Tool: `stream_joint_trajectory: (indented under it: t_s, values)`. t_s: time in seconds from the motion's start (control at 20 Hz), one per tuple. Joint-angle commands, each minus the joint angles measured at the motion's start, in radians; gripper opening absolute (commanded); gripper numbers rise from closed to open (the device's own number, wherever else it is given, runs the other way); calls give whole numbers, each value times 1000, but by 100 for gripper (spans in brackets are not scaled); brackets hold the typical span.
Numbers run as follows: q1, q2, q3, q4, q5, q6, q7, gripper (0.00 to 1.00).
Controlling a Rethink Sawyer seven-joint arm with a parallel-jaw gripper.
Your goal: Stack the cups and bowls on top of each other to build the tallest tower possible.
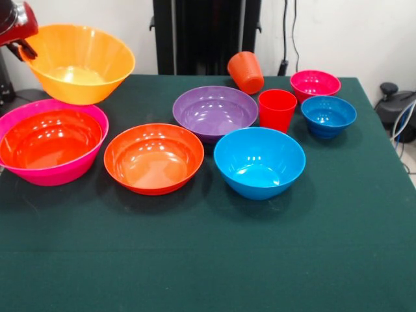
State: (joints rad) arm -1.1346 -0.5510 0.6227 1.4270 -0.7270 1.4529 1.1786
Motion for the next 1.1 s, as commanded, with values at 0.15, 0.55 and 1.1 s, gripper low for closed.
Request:
stream_joint_trajectory:
  t_s: [0.15,0.55,1.1]
  values:
    - [35,-58,56,-14,-48,75,-388,0]
    - [36,-48,62,-34,-50,90,-411,0]
    - [81,20,73,-183,-80,125,-501,0]
